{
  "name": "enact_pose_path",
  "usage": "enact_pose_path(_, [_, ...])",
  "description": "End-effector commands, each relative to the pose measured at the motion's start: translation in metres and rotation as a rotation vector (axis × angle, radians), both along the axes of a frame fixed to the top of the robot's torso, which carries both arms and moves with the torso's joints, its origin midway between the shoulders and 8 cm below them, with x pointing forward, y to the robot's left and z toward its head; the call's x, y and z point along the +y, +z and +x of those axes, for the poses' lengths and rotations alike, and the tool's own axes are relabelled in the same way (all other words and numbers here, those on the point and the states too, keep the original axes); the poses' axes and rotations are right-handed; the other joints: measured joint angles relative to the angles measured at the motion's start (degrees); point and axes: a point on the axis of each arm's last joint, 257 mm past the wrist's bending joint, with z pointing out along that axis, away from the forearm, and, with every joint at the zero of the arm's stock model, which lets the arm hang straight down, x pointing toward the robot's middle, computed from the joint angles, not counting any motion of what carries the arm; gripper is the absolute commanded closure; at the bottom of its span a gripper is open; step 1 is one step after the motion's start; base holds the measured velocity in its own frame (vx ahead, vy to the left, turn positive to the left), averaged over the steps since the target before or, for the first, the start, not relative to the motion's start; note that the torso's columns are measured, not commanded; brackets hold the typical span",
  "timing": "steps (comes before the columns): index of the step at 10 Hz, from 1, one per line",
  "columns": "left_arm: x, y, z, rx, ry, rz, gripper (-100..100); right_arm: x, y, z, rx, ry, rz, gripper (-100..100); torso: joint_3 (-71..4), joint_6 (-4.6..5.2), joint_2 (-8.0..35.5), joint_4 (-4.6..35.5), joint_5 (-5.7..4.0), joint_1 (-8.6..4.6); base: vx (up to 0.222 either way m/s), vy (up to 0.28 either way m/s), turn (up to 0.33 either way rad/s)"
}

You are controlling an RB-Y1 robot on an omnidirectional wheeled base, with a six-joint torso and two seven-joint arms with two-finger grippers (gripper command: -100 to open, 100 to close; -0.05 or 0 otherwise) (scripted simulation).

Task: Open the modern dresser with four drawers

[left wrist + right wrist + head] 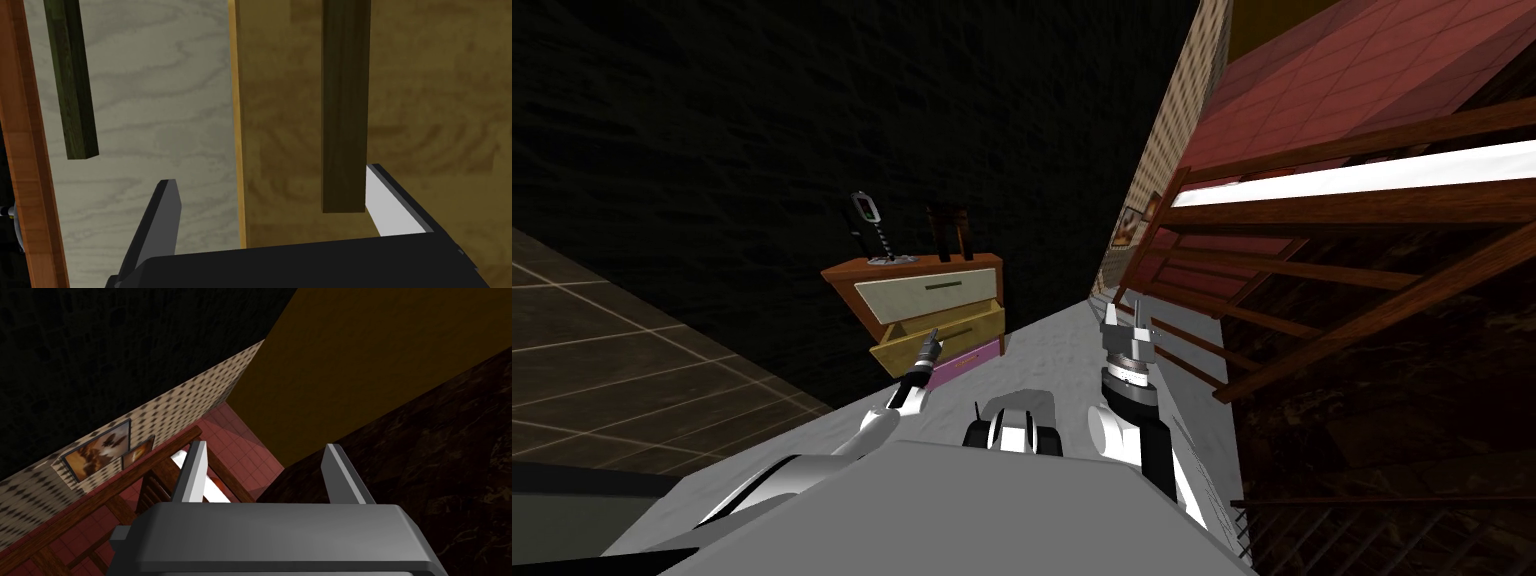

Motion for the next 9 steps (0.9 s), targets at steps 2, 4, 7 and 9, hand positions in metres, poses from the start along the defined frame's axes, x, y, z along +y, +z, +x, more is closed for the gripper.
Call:
enact_pose_path(2, [0.018, 0.018, 0.02, -0.011, 0.015, 0.005, -100, 0.0, 0.0, 0.0, 0.0, 0.0, 0.0, 0, 0.07, -0.06, 0.16, 0.1, -0.14, -0.21, -0.055, -0.046, 0.004])
enact_pose_path(4, [0.019, 0.014, 0.019, -0.002, 0.018, 0.004, -100, 0.0, 0.0, 0.0, 0.0, 0.0, 0.0, 0, 0.23, -0.03, 0.41, 0.26, -0.24, -0.3, -0.039, -0.02, 0.0])
enact_pose_path(7, [0.016, 0.007, 0.017, 0.013, 0.017, -0.002, 0, 0.0, 0.0, 0.0, 0.0, 0.0, 0.0, 0, 0.1, -0.04, 0.2, 0.14, -0.16, -0.2, 0.0, 0.0, 0.0])
enact_pose_path(9, [0.016, 0.005, 0.016, 0.017, 0.017, -0.003, 0, 0.0, 0.0, 0.0, 0.0, 0.0, 0.0, 0, 0.08, -0.01, 0.15, 0.09, -0.1, -0.17, 0.0, 0.0, 0.0])
